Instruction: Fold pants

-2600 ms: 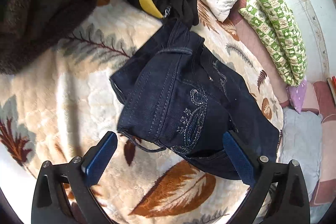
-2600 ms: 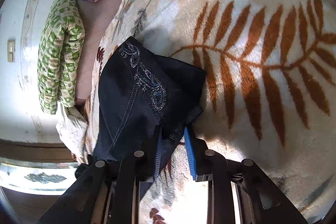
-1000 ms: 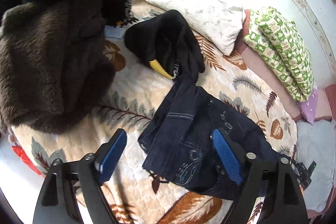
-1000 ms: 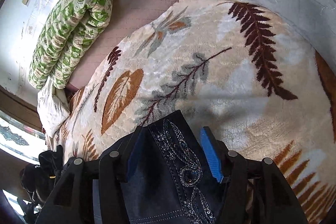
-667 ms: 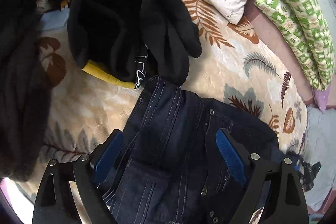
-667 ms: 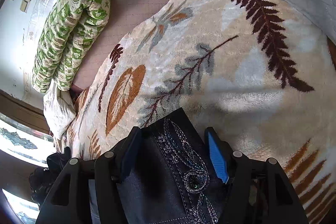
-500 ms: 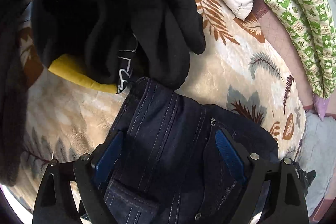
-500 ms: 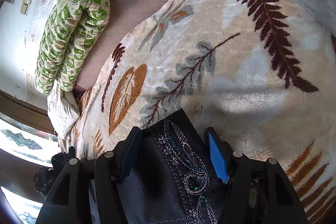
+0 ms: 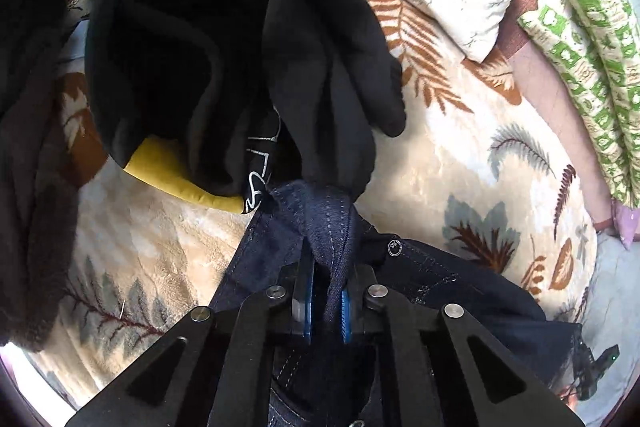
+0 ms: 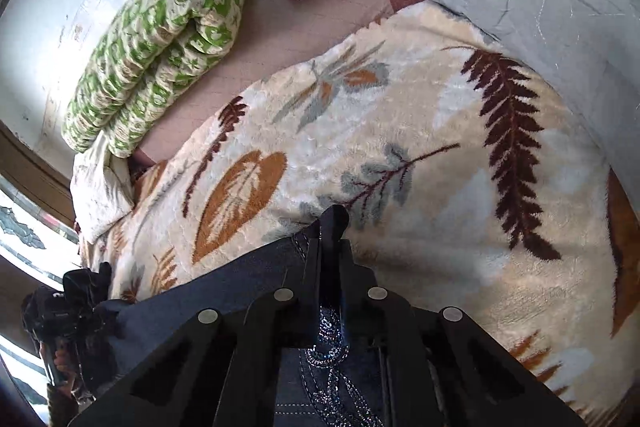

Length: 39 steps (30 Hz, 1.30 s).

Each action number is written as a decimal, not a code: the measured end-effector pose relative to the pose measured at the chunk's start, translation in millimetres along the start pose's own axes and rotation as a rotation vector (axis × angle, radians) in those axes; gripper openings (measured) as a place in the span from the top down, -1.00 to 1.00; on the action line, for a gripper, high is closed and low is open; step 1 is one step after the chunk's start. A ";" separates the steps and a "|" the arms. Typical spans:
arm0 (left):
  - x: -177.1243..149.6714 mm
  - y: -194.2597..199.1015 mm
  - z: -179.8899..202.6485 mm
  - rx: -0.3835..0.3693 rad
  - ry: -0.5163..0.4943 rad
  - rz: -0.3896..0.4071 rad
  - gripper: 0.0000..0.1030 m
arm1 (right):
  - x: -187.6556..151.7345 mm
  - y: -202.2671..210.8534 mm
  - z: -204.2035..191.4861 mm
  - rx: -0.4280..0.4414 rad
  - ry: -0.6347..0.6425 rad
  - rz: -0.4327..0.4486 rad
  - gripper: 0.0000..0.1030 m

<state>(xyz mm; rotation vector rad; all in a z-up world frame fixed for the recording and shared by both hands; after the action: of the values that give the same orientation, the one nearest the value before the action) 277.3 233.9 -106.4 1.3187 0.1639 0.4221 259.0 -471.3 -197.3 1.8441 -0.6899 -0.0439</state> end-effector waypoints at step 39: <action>-225.9 107.2 111.3 -0.102 -0.172 0.127 -0.55 | -63.7 106.9 26.3 0.141 -0.085 -0.008 0.19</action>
<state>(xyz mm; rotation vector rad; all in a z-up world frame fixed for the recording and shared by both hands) 88.0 65.6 -2.7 1.2624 -0.0849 0.4167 150.5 -486.7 -132.9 1.9887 -0.7616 -0.0812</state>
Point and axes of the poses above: each gripper's, at about its wrist camera, not at the fingertips, and y roughly against the way its jaws point, z to its right, x to its top, the point moved 8 cm from there along -y, roughly the way its jaws point, and after that the axes turned 1 degree about -y, right-handed, at the moved point
